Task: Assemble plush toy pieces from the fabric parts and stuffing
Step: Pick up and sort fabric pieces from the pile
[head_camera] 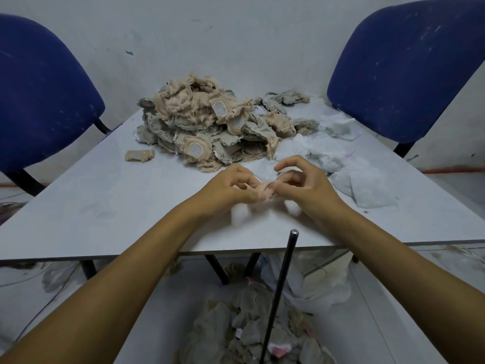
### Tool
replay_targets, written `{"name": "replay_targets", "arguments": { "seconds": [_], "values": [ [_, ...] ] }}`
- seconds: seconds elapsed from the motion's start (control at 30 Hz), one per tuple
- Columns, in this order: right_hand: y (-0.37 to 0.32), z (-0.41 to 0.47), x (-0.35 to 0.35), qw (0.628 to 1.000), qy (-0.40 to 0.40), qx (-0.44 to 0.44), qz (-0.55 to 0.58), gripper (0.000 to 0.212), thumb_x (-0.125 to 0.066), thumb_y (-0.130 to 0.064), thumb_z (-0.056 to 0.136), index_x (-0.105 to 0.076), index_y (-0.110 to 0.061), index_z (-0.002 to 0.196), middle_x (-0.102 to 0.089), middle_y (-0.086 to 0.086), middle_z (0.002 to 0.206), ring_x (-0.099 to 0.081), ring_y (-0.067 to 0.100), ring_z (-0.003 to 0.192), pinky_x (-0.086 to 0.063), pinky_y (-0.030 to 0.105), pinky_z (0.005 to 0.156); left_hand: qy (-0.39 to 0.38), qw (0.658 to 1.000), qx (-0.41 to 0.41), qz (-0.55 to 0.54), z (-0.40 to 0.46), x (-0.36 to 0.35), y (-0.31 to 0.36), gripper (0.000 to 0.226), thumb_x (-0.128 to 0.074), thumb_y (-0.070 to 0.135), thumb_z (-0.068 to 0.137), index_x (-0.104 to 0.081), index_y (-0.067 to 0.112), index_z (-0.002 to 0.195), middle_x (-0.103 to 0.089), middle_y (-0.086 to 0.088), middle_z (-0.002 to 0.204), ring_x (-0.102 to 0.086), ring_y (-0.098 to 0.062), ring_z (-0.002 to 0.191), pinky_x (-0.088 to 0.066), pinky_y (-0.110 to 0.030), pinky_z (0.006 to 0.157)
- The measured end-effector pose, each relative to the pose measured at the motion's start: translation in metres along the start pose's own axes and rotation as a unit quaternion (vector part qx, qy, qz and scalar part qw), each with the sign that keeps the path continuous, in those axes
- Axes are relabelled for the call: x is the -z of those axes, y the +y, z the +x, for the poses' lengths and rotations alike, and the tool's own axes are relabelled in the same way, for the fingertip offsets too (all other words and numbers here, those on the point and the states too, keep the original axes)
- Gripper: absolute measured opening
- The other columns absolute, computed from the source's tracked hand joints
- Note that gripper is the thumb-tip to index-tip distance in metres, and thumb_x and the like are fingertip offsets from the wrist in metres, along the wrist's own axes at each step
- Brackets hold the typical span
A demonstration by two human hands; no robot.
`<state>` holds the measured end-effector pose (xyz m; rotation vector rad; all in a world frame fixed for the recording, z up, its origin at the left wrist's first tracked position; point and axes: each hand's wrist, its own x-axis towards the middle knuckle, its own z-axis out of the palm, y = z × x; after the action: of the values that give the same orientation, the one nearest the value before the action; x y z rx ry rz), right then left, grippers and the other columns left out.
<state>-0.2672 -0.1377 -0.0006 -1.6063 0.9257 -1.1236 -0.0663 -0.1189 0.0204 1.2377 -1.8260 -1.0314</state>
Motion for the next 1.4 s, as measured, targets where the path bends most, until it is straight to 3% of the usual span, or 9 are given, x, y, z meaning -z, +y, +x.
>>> {"name": "replay_targets", "arguments": {
  "seconds": [0.1, 0.37, 0.53, 0.63, 0.77, 0.9, 1.13, 1.27, 1.4],
  "values": [
    [0.001, 0.003, 0.001, 0.998, 0.017, -0.017, 0.057, 0.025, -0.061, 0.007, 0.088, -0.060, -0.015, 0.099, -0.061, 0.005, 0.072, -0.057, 0.021, 0.071, -0.048, 0.034, 0.073, -0.010, 0.996, 0.007, -0.086, 0.001, -0.001, 0.001, 0.008, -0.075, 0.019, 0.075, -0.070, 0.016, 0.081, -0.056, -0.010, 0.089, -0.051, -0.018, 0.073, -0.044, -0.031, 0.066],
    [0.003, -0.001, -0.006, 0.994, 0.052, 0.051, -0.079, 0.019, -0.063, -0.006, 0.090, -0.058, -0.022, 0.098, -0.052, -0.005, 0.058, -0.050, 0.010, 0.050, -0.041, 0.026, 0.047, 0.080, 0.995, 0.013, -0.059, 0.009, -0.018, -0.001, 0.018, -0.064, 0.004, 0.090, -0.061, 0.013, 0.074, -0.062, -0.008, 0.067, -0.053, -0.014, 0.053, -0.045, -0.027, 0.049],
    [0.004, -0.004, -0.011, 0.978, 0.061, 0.082, -0.182, 0.019, -0.059, -0.018, 0.089, -0.056, -0.035, 0.095, -0.051, 0.009, 0.067, -0.052, 0.022, 0.059, -0.041, 0.028, 0.053, 0.192, 0.962, -0.054, 0.186, 0.002, -0.040, -0.006, 0.021, -0.059, 0.012, 0.078, -0.043, 0.020, 0.069, -0.052, 0.001, 0.060, -0.048, -0.013, 0.058, -0.038, -0.029, 0.055],
    [0.002, -0.004, -0.009, 0.978, 0.050, 0.096, -0.178, 0.023, -0.057, -0.012, 0.092, -0.057, -0.034, 0.100, -0.051, 0.011, 0.070, -0.056, 0.029, 0.065, -0.044, 0.033, 0.055, 0.130, 0.988, -0.023, 0.080, 0.005, -0.036, -0.003, 0.021, -0.061, 0.009, 0.082, -0.049, 0.026, 0.085, -0.059, 0.000, 0.076, -0.054, -0.007, 0.063, -0.041, -0.021, 0.056],
    [-0.003, -0.007, -0.010, 0.986, -0.001, 0.089, -0.141, 0.015, -0.061, -0.018, 0.093, -0.058, -0.030, 0.101, -0.053, 0.011, 0.074, -0.058, 0.033, 0.073, -0.049, 0.045, 0.066, 0.035, 0.992, 0.037, -0.111, 0.008, -0.018, 0.000, 0.010, -0.058, 0.012, 0.098, -0.064, 0.014, 0.105, -0.066, -0.014, 0.090, -0.067, -0.023, 0.072, -0.055, -0.036, 0.065],
    [-0.007, -0.007, -0.008, 0.996, -0.046, 0.051, -0.055, 0.041, -0.054, -0.001, 0.073, -0.061, -0.022, 0.107, -0.053, 0.000, 0.082, -0.052, 0.017, 0.080, -0.047, 0.031, 0.069, 0.064, 0.992, 0.028, -0.104, 0.003, -0.016, -0.005, 0.016, -0.059, -0.002, 0.094, -0.070, 0.008, 0.092, -0.068, -0.012, 0.078, -0.063, -0.017, 0.059, -0.049, -0.025, 0.053],
    [-0.002, -0.001, -0.010, 0.999, 0.015, 0.014, -0.028, 0.043, -0.047, 0.015, 0.079, -0.063, -0.019, 0.100, -0.054, 0.003, 0.078, -0.054, 0.016, 0.069, -0.051, 0.030, 0.064, -0.038, 0.999, 0.032, 0.005, 0.006, -0.016, 0.002, 0.019, -0.069, 0.031, 0.092, -0.067, 0.025, 0.110, -0.071, 0.000, 0.097, -0.068, -0.015, 0.090, -0.054, -0.029, 0.077],
    [0.003, 0.002, -0.004, 0.997, 0.077, -0.009, -0.023, 0.044, -0.041, 0.015, 0.080, -0.064, -0.018, 0.098, -0.054, 0.001, 0.071, -0.055, 0.013, 0.063, -0.050, 0.030, 0.062, -0.136, 0.990, 0.023, -0.033, 0.002, -0.009, 0.006, 0.025, -0.067, 0.027, 0.093, -0.065, 0.025, 0.118, -0.075, -0.002, 0.087, -0.070, -0.013, 0.083, -0.048, -0.027, 0.077],
    [0.003, 0.003, -0.006, 0.997, 0.061, -0.015, -0.049, 0.045, -0.041, 0.016, 0.078, -0.066, -0.018, 0.094, -0.058, -0.001, 0.068, -0.057, 0.017, 0.062, -0.052, 0.032, 0.064, -0.007, 0.994, 0.048, -0.096, 0.001, -0.008, 0.000, 0.016, -0.060, 0.008, 0.097, -0.067, 0.013, 0.111, -0.074, -0.012, 0.098, -0.069, -0.024, 0.091, -0.058, -0.032, 0.078]
  ]
}}
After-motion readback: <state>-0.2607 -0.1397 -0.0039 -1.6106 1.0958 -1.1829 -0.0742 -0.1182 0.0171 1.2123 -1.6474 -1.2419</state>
